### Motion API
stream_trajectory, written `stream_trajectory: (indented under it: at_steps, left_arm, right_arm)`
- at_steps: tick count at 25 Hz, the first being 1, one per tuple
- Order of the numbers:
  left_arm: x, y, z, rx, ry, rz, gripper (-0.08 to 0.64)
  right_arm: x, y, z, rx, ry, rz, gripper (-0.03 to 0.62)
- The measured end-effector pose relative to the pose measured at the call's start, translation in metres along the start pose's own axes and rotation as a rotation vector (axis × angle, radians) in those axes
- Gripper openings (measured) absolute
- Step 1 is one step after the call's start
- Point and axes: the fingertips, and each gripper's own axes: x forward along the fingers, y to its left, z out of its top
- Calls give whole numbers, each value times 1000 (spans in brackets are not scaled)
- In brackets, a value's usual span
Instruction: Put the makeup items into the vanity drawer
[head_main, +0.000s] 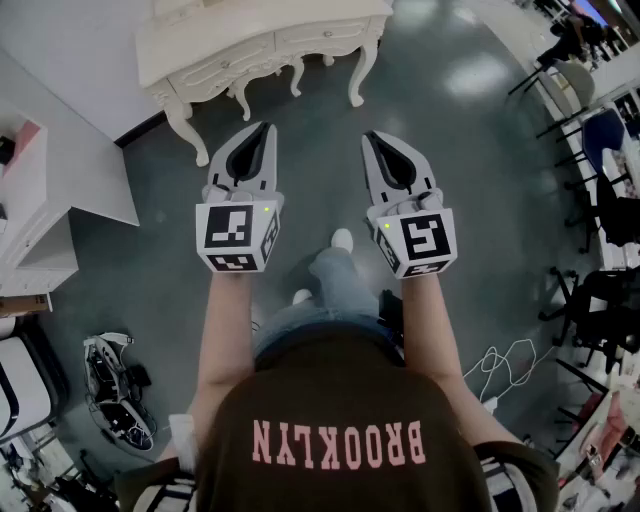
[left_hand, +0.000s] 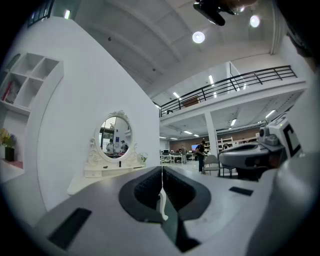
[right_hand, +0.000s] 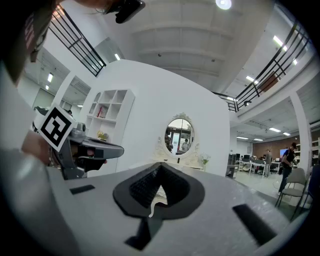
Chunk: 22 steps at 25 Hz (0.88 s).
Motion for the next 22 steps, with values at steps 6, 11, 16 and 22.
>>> stream_trajectory:
  at_steps: [6, 11, 16, 22]
  left_arm:
    - [29, 0, 1, 5, -1, -5, 6]
    - [72, 7, -9, 10, 19, 13, 6]
    - [135, 22, -11, 22, 27, 40, 6]
    - [221, 37, 3, 33, 18, 67, 7]
  right_arm:
    - [16, -25, -6, 1, 4, -6, -3]
    - [48, -57, -29, 4, 27, -1, -3]
    - [100, -99, -35, 48, -14, 37, -3]
    - [168, -158, -33, 48, -34, 94, -2]
